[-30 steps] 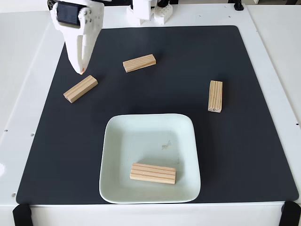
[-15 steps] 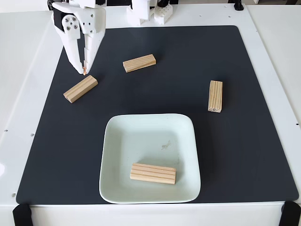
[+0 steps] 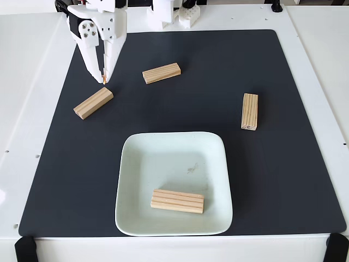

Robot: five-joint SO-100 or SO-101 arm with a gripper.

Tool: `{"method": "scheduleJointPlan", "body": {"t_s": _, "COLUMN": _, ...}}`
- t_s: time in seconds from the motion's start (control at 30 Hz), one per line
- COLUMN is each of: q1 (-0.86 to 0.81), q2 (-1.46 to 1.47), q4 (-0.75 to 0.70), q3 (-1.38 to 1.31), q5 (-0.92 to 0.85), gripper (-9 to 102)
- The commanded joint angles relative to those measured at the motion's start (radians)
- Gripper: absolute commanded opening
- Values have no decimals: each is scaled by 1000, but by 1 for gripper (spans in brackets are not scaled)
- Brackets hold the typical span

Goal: Pick up the wooden block and place them on the plate.

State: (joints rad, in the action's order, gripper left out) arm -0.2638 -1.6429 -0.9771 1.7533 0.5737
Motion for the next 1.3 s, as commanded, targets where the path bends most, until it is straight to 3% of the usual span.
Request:
{"method": "scheduleJointPlan", "body": {"t_s": 0.0, "q1": -2, "q2": -46, "q4": -3, "q3": 9, "q5": 5, "gripper": -1}}
{"method": "scheduleJointPlan", "body": {"t_s": 0.17, "q1": -11, "q2": -49, "q4": -2, "q3": 14, "q5": 26, "gripper": -1}}
{"method": "scheduleJointPlan", "body": {"t_s": 0.37, "q1": -104, "q2": -38, "q4": -11, "q3": 31, "q5": 428, "gripper": -1}}
{"method": "scheduleJointPlan", "body": {"t_s": 0.57, "q1": -109, "q2": -31, "q4": -14, "q3": 37, "q5": 592, "gripper": 0}}
{"method": "scheduleJointPlan", "body": {"t_s": 0.73, "q1": -117, "q2": -31, "q4": 69, "q3": 98, "q5": 747, "gripper": 0}}
{"method": "scheduleJointPlan", "body": {"t_s": 0.87, "q1": -121, "q2": -31, "q4": 129, "q3": 150, "q5": 833, "gripper": 0}}
{"method": "scheduleJointPlan", "body": {"t_s": 1.27, "q1": -215, "q2": -31, "q4": 130, "q3": 149, "q5": 971, "gripper": 0}}
